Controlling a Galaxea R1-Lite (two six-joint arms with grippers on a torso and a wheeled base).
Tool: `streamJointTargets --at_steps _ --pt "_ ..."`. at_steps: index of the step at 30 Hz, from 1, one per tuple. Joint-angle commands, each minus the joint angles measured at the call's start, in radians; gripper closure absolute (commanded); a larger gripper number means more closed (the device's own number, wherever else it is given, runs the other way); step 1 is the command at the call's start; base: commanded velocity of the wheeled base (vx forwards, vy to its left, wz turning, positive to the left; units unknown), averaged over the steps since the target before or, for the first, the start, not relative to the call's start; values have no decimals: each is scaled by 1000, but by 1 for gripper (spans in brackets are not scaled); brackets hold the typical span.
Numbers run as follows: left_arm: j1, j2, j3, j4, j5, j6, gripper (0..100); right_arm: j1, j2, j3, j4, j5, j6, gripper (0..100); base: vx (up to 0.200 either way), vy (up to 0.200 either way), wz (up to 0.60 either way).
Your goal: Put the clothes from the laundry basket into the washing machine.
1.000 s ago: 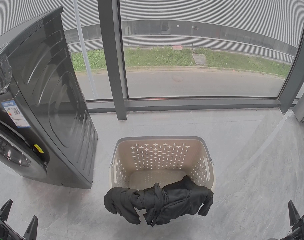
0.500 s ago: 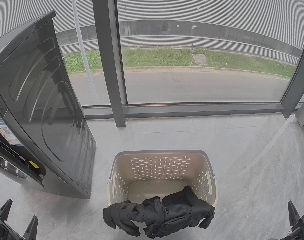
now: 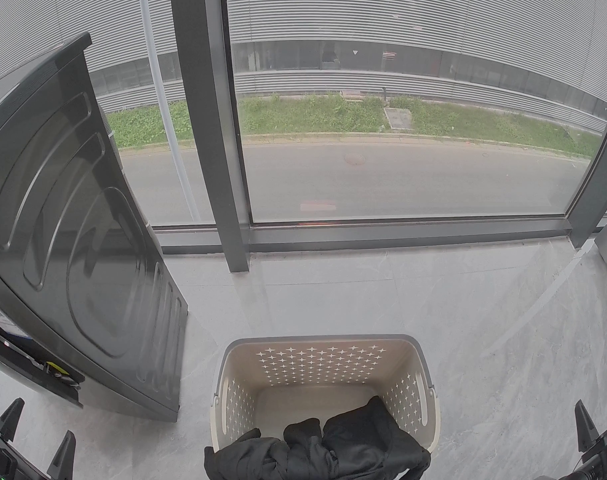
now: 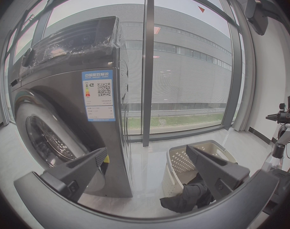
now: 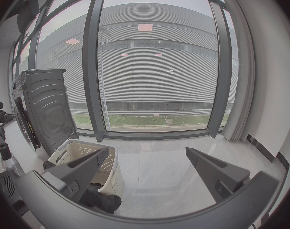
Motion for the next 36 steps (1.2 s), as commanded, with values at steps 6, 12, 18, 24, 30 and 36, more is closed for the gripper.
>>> streamJointTargets --at_steps 6,12,18,24,30,36 --pt "0 -16 18 -1 -1 -1 0 0 -16 17 0 0 -1 0 0 0 0" --pt "0 -16 18 -1 -1 -1 0 0 -16 17 0 0 -1 0 0 0 0" --pt "0 -16 18 -1 -1 -1 0 0 -16 17 0 0 -1 0 0 0 0" --pt "0 -16 18 -1 -1 -1 0 0 -16 17 0 0 -1 0 0 0 0" --pt "0 -16 18 -1 -1 -1 0 0 -16 17 1 0 -1 0 0 0 0" --pt "0 -16 18 -1 -1 -1 0 0 -16 17 0 0 -1 0 0 0 0"
